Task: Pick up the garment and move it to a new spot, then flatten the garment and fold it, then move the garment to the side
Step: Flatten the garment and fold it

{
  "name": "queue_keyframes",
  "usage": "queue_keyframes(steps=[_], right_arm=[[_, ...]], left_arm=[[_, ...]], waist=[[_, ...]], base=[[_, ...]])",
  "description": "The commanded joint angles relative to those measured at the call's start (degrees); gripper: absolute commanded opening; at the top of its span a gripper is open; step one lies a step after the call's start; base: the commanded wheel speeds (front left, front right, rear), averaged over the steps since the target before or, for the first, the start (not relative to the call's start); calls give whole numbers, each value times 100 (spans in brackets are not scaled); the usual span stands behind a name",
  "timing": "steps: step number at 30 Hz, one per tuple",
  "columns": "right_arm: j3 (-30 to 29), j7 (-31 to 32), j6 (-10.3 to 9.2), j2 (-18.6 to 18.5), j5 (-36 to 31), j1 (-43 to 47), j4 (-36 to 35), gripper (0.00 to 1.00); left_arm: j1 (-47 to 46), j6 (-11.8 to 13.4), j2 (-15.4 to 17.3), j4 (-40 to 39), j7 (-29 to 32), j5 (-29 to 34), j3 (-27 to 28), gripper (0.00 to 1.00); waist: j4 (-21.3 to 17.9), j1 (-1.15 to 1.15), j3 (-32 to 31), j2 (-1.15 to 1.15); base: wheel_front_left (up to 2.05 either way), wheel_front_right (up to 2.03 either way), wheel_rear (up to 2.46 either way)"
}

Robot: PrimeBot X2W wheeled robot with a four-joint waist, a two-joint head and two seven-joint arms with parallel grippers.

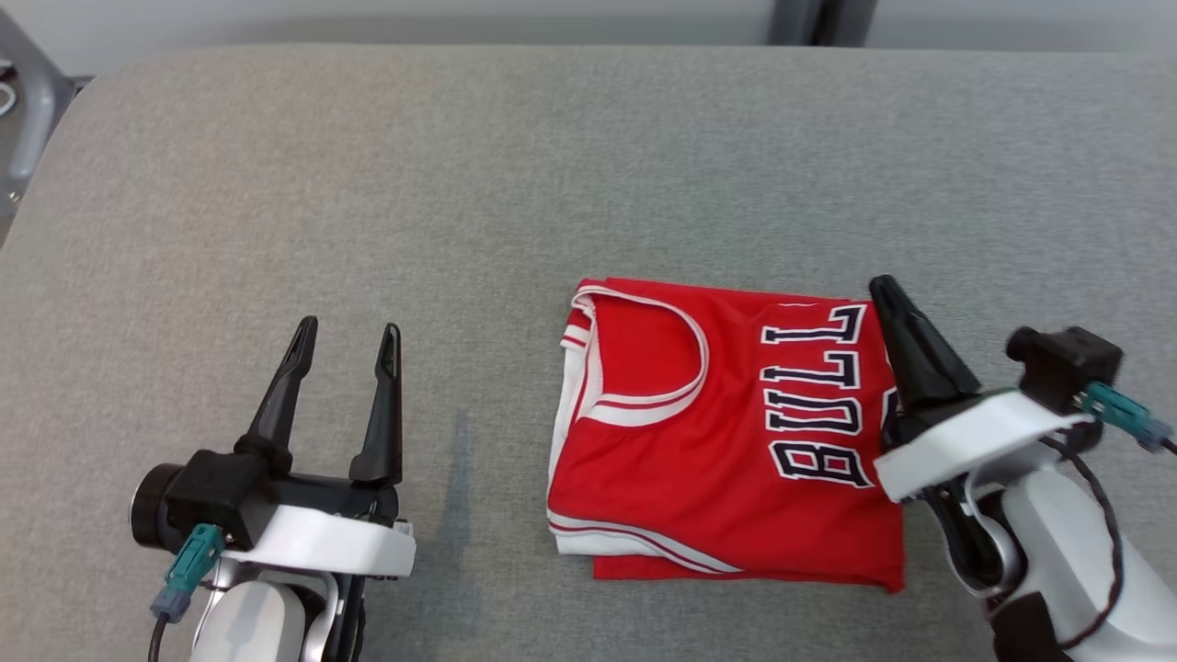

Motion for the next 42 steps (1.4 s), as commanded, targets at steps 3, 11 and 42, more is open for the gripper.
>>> queue_keyframes(steps=[3,11,42], right_arm=[[-261,-40,-2,-135,-144,343,-403,100],[-1300,186,-2,-245,-752,1278,-1400,100],[-2366,1648,-2,239,-1714,3474,-3711,100]], left_arm=[[80,47,79,13,-16,41,43,100],[364,111,247,-49,123,-50,143,100],[1611,450,598,-641,760,-178,250,100]], waist=[[-246,0,-239,0],[-672,0,-647,0],[-947,0,-1765,0]], base=[[0,0,0],[0,0,0],[0,0,0]])
